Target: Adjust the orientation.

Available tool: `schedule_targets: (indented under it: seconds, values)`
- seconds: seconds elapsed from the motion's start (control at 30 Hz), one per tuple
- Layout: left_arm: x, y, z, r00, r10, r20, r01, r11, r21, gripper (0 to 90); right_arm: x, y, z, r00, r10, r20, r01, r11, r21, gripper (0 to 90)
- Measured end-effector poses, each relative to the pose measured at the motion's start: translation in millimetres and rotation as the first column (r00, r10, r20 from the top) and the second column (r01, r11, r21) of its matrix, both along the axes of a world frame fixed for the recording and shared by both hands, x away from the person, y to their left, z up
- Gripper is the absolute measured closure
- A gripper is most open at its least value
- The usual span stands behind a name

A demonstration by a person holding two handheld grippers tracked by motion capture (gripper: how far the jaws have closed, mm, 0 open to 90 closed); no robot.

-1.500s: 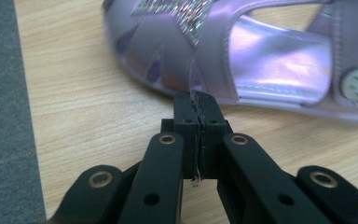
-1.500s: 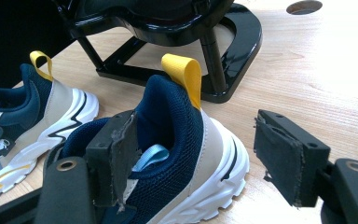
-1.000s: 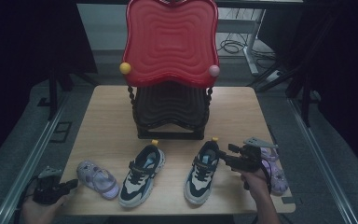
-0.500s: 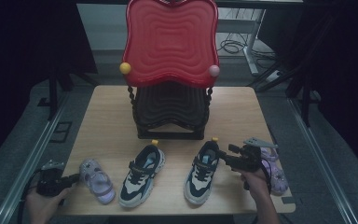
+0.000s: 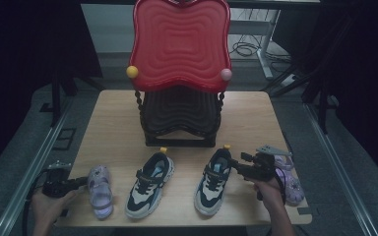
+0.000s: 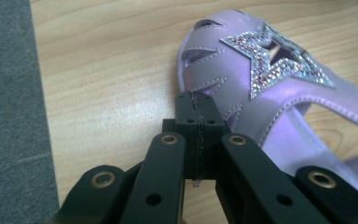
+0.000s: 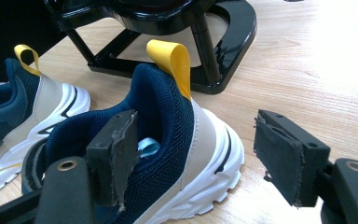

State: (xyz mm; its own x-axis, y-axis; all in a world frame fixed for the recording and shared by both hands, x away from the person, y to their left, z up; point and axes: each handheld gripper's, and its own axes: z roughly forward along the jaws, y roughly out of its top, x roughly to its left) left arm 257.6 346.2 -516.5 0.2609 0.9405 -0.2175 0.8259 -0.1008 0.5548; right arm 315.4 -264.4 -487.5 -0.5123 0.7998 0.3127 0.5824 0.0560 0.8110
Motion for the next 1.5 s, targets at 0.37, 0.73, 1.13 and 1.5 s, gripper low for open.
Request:
schedule_targets:
  seconds: [0.37, 0.73, 1.13, 1.5]
  values:
    - [17.9, -3.4, -1.3, 0.9997, -0.021, -0.014, 0.021, 0.9998, -0.003, 89.6, 0.2, -0.8, -0.3, 1.0, -0.003, -0.003, 0.003, 1.0, -0.005, 30.7]
    - [29.0, -6.3, 1.8, 0.9993, -0.036, 0.002, 0.036, 0.9993, 0.002, 86.4, 0.2, -1.1, -0.9, 1.0, -0.005, -0.002, 0.005, 1.0, -0.008, 30.7]
    - [18.4, -24.2, 38.6, 0.988, -0.053, 0.145, 0.058, 0.9978, -0.03, 55.1, -1.1, -1.7, 0.5, 1.0, -0.008, -0.001, 0.008, 1.0, -0.007, 30.8]
    - [11.8, -62.6, 72.5, 0.9658, -0.114, 0.233, 0.121, 0.9926, -0.012, 43.3, -1.8, -1.9, 1.5, 0.9992, 0.027, 0.029, -0.027, 0.999, -0.019, 30.6]
